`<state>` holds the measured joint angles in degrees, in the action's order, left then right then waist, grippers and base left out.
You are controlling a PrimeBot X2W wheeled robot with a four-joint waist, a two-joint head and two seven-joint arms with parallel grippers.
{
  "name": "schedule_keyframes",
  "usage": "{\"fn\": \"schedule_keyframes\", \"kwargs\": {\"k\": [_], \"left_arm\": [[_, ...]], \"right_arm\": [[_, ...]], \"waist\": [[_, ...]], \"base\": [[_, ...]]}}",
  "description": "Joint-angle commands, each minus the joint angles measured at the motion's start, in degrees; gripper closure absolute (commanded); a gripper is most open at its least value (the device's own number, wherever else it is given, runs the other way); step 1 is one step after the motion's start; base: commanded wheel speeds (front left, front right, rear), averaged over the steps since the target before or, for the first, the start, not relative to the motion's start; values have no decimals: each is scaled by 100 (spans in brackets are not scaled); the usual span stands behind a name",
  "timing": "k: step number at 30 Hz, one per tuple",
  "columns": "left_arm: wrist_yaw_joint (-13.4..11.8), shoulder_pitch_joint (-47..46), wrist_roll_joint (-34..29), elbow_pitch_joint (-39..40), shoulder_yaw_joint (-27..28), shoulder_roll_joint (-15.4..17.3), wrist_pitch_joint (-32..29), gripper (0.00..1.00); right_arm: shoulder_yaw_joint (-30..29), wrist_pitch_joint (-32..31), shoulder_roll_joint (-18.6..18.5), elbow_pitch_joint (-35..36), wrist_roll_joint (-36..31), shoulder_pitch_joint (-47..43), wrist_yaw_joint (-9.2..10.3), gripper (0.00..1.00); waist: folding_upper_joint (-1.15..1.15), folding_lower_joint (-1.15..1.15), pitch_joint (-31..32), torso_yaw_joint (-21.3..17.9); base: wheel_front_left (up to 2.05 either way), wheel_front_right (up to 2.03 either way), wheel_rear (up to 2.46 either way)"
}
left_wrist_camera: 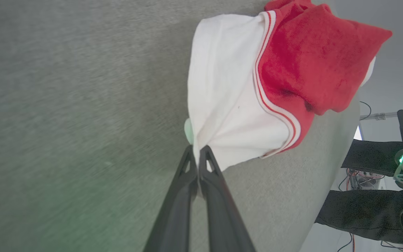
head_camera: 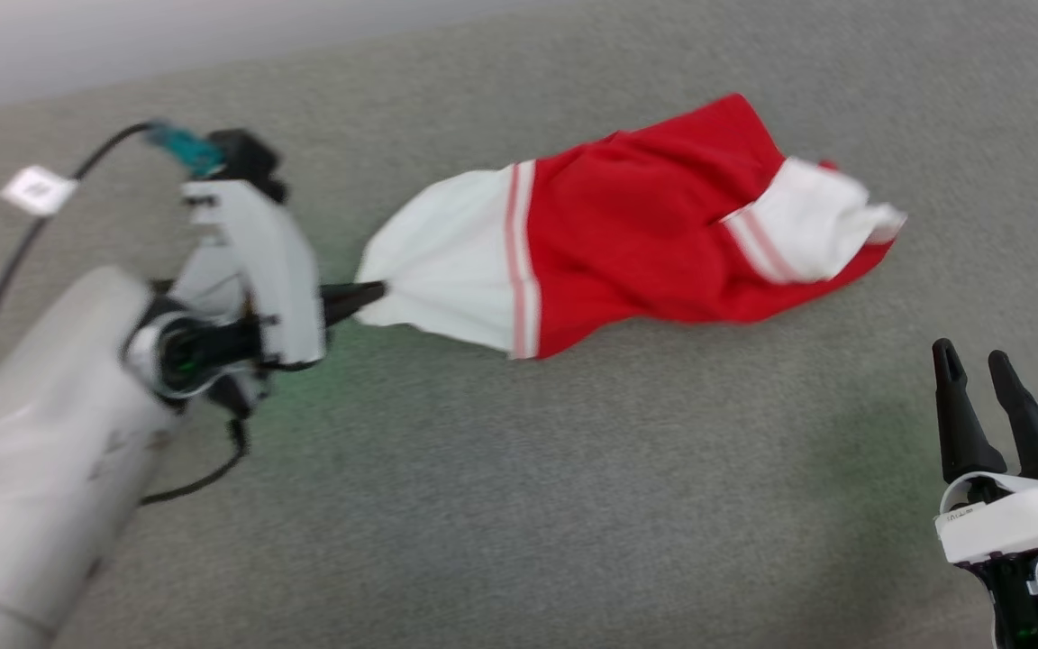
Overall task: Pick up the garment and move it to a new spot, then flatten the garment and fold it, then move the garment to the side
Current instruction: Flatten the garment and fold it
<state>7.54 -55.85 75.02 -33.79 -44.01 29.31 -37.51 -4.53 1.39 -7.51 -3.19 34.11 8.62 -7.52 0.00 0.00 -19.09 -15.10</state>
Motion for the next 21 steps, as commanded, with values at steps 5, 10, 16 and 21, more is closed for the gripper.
{"fn": "schedule_keyframes", "kwargs": {"k": [5,10,16,21], "left_arm": [[-10,508,206,203,167,618,213,100],[-51,947,332,334,295,1010,325,100],[-206,1300,244,485,310,1156,618,100],[-163,1441,221,461,342,970,958,0]], "right_arm": [[-162,-230,-35,179,-138,-171,6,0],[-317,-429,-29,345,-185,-304,6,0],[-403,-645,-35,527,-251,-414,6,0],[-177,-882,-161,641,-368,-328,6,0]], "waist": [[0,0,509,578],[0,0,644,736],[0,0,705,830],[0,0,765,900]], "base": [[0,0,0],[0,0,0],[0,0,0],[0,0,0]]}}
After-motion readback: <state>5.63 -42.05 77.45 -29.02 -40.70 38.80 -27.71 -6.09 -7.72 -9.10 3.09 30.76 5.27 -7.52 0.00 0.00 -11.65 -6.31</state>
